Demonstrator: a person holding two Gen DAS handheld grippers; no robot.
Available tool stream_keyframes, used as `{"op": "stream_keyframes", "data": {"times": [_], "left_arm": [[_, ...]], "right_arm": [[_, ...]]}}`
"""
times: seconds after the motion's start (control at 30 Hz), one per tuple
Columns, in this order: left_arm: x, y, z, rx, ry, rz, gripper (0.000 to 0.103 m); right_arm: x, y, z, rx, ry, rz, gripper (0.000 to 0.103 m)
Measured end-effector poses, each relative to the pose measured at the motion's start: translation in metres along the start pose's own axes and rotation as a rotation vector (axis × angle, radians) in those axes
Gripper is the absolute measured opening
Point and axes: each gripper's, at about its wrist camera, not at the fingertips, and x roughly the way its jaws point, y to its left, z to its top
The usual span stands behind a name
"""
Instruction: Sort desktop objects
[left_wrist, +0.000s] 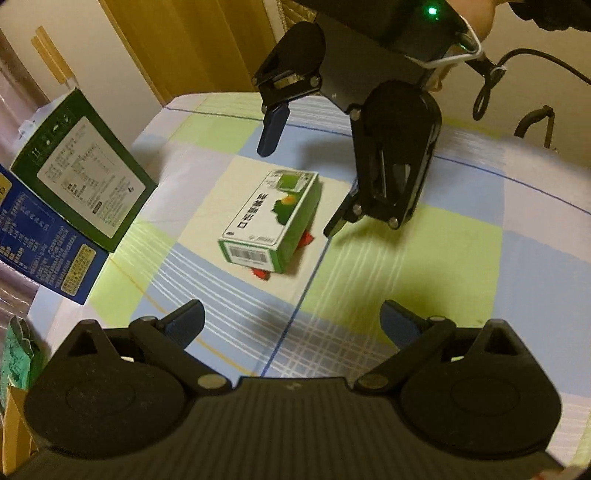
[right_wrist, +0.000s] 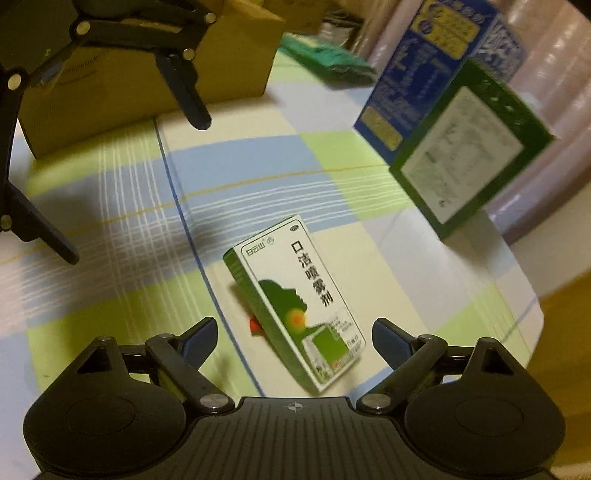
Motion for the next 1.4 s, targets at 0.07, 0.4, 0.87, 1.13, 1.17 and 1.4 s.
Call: {"op": "stream_keyframes", "data": {"times": [0.07, 0.4, 0.87, 1.13, 1.17, 1.4], "left_arm": [[0.005, 0.004, -0.001, -0.001, 0.000, -0.004, 0.099], [0.018, 0.018, -0.004, -0.014, -0.012, -0.005, 0.099], [0.029, 0.023, 0.007, -0.140, 0.009, -0.020, 0.099], [0.063, 0.024, 0.031, -0.284, -0.028, 0.007, 0.099], [0.068, 0.027, 0.033, -0.325, -0.035, 0.010, 0.099], [0.094, 0.033, 0.036, -0.488, -0.065, 0.064, 0.092]], "right_arm": [[0.008, -0.004, 0.004, 0.005, 0.003, 0.017, 0.088], [0.040, -0.012, 0.032, -0.101, 0.087, 0.084, 0.088], [0.007, -0.032, 0.003, 0.197, 0.140, 0.094, 0.053], [-0.017, -0.060, -0.041, 0.591, 0.150, 0.002, 0.053], [-0.018, -0.060, -0.045, 0.614, 0.157, -0.015, 0.053], [-0.015, -0.057, -0.074, 0.698, 0.121, -0.087, 0.052]]}}
